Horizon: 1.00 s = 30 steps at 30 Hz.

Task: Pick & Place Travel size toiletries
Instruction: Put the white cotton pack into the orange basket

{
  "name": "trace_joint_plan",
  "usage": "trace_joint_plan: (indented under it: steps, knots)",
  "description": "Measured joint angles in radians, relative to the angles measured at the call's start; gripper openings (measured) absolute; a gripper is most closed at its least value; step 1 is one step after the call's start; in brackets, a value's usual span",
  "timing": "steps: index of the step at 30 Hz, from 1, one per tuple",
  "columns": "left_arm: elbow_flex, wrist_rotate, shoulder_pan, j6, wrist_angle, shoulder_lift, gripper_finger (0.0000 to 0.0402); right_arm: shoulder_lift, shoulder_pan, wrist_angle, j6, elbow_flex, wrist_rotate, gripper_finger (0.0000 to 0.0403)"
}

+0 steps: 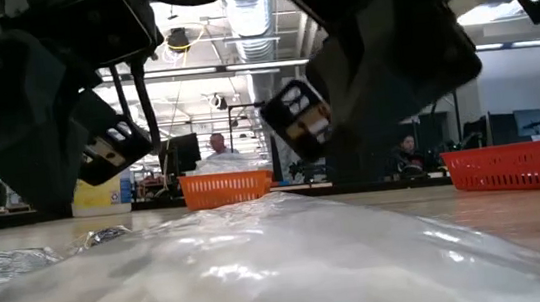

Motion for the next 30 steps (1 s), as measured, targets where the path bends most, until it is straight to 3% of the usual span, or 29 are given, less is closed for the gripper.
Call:
trace_joint_plan:
  steps: [4, 9, 16, 23, 30]
  knots:
    - [-0.04, 0.054, 0.026, -0.003, 0.035, 0.0, 0.0001, -0.031, 0.013, 0.0, -0.049, 0.0, -0.009, 0.0]
    - [-0.136, 0.08, 0.055, -0.002, 0.193, 0.0, 0.0001, -0.046, 0.046, 0.033, -0.099, 0.0, -0.158, 0.0]
    - [-0.223, 0.047, 0.087, -0.064, 0.232, -0.006, 0.0001, -0.026, 0.01, 0.023, -0.084, -0.002, -0.092, 0.0]
    - [-0.237, -0.207, 0.105, 0.049, 0.26, -0.004, 0.0001, -0.028, 0.01, 0.028, -0.083, -0.001, -0.075, 0.0]
    - [-0.242, -0.24, 0.106, 0.092, 0.258, -0.101, 0.0001, -0.028, 0.012, 0.02, -0.075, -0.003, -0.069, 0.0]
